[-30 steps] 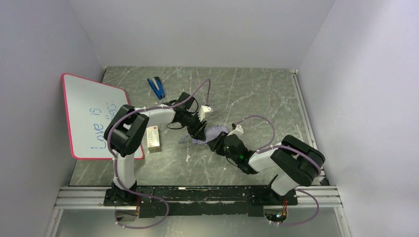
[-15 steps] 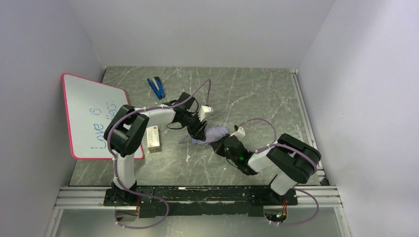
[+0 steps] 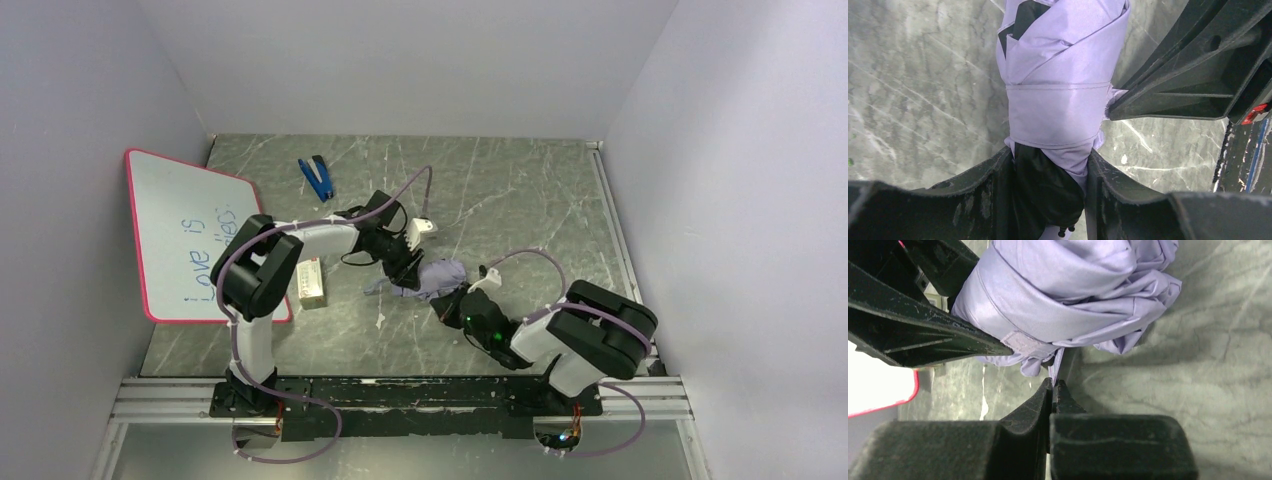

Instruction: Put away the umbrella

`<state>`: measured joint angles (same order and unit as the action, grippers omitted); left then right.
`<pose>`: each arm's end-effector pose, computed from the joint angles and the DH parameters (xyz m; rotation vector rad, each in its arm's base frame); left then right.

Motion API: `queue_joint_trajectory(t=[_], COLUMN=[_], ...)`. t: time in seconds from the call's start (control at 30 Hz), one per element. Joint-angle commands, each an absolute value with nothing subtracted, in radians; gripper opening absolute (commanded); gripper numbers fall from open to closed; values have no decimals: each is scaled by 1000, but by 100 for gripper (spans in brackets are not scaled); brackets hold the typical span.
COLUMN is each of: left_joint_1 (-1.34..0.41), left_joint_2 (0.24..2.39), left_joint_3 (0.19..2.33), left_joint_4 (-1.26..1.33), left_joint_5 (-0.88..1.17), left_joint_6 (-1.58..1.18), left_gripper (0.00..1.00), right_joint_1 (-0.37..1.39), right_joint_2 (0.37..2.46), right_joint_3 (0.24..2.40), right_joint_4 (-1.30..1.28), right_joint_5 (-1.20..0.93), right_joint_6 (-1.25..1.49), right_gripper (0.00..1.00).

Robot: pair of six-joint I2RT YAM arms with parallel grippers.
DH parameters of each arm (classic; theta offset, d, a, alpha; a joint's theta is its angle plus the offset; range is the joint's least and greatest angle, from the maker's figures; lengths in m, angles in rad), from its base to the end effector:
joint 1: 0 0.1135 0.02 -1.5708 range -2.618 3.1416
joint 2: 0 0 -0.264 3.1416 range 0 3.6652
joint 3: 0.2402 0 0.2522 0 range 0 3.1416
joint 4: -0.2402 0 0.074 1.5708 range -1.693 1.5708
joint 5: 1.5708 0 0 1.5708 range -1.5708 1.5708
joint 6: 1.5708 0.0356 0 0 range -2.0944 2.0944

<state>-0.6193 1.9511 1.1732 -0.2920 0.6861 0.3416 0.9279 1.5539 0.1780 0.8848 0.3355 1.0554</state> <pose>0.2991 -0.2409 0.1404 1.3958 2.1702 -1.0000 0.1393 0.1664 0.0980 0.3534 2.1241 0.8758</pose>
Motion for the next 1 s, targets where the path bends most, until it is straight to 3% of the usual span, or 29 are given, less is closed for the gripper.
queue_joint_trajectory(t=[0.0, 0.5, 0.97], left_joint_1=[-609, -604, -635], left_joint_2=[1999, 1979, 1995], left_joint_3=[1115, 1105, 1104], left_joint_4=[-319, -302, -316], left_joint_5=[398, 356, 304], left_joint_6=[347, 341, 357], left_gripper=[5, 5, 5], right_joint_1=[997, 1012, 1011], right_joint_2=[1496, 1201, 1206], right_joint_3=[101, 29, 118], right_joint_4=[751, 763, 883], right_joint_5=[316, 381, 398], right_joint_6=[1064, 988, 945], right_gripper=[0, 0, 0])
